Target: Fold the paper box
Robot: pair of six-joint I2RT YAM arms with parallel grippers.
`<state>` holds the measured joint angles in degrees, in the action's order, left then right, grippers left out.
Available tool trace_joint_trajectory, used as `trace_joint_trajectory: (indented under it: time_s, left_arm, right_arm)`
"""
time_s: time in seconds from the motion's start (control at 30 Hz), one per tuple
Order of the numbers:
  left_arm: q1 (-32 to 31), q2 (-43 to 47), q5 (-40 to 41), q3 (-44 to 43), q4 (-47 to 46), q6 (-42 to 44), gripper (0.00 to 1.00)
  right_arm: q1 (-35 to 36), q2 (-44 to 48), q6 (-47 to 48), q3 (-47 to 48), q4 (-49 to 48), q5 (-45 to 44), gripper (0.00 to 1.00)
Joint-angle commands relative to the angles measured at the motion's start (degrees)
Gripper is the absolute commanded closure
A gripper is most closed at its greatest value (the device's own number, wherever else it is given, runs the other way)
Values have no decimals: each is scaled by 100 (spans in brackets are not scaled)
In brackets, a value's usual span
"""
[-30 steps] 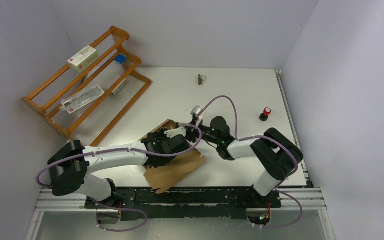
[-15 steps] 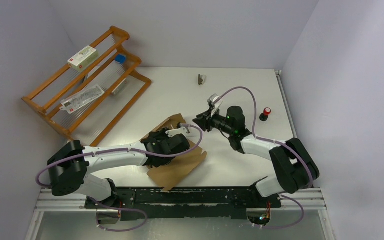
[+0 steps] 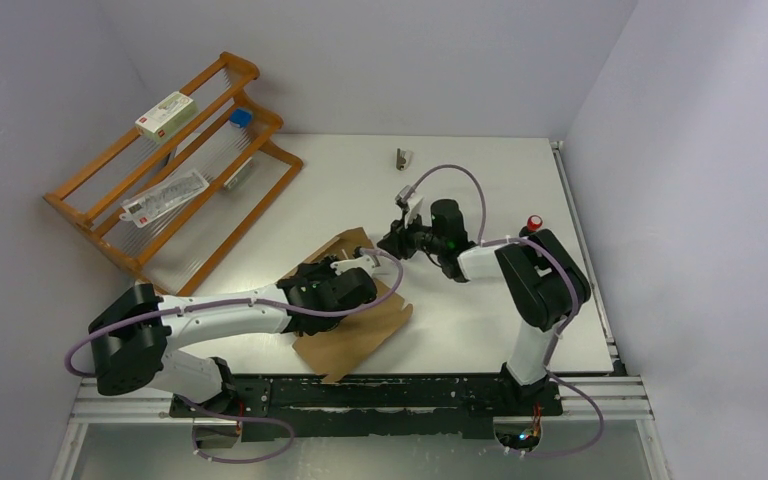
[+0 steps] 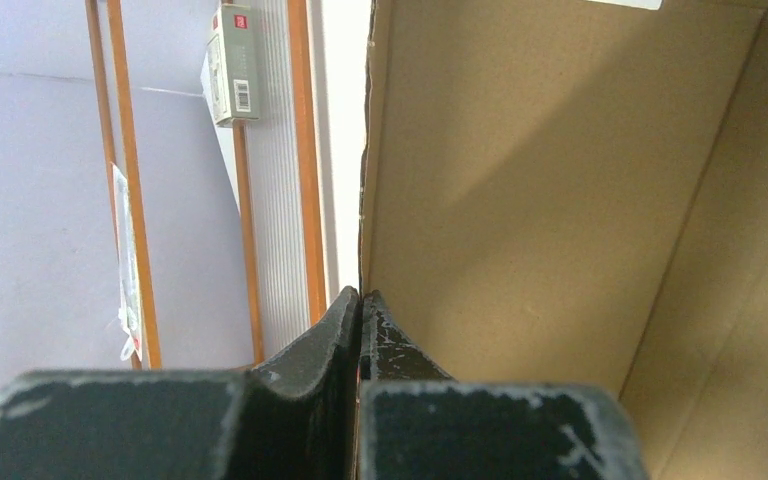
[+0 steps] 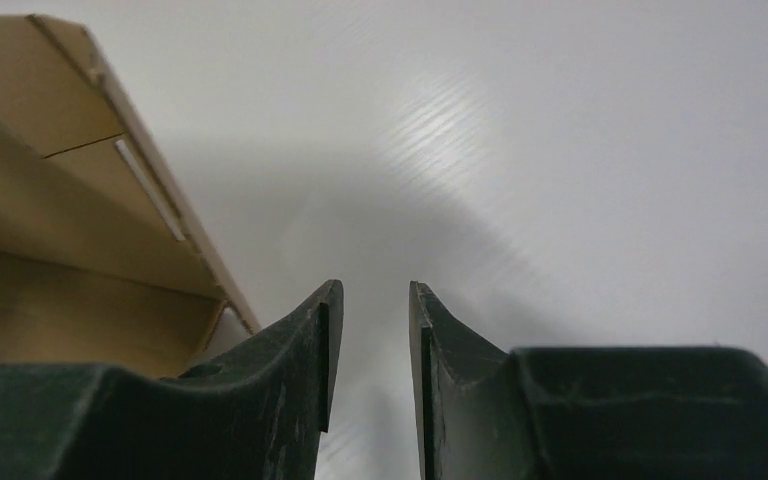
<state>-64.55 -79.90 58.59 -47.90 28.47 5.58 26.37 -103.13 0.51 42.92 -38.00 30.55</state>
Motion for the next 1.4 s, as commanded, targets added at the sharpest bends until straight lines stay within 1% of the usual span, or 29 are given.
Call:
trace_joint_trajectory:
  time_s: [0.0,0.07,0.23,0.47,0.57,0.77,0.93,1.13,1.37]
  left_arm:
    - [21,173,-65,85,-242,274,95]
    - [19,161,-36,88,-225,337,95]
    - [15,122,95,132,-224,476,95]
    - [-4,-23,339,101,-52,454,95]
    - [-13,-26,354,88,-4,399,95]
    - [-31,53,286,79,34,330,95]
    - [-43,285,147,191,-133,458,95]
    - [-41,407,126,245,-174,509,95]
    - [-51,563,33,353,-333,690,95]
  right_arm:
    - [88,-153,-42,103,-328,1206,65]
    - [153,-147,-225,19,-501,1491,65]
    - [314,-140,-260,-94,-610,1894,65]
    - [408,-119,-679,-434,-1396,2220,63]
    - [428,-156,-830,-518,-1677,2409,60]
    - [553,-277,-911,-484,-1867,2384,56]
    - [581,-352,-1014,-541,-2094,2264,56]
    - [506,-124,-874,-641,-2035,2290,56]
    - [-71,504,-495,-657,-1181,2124,56]
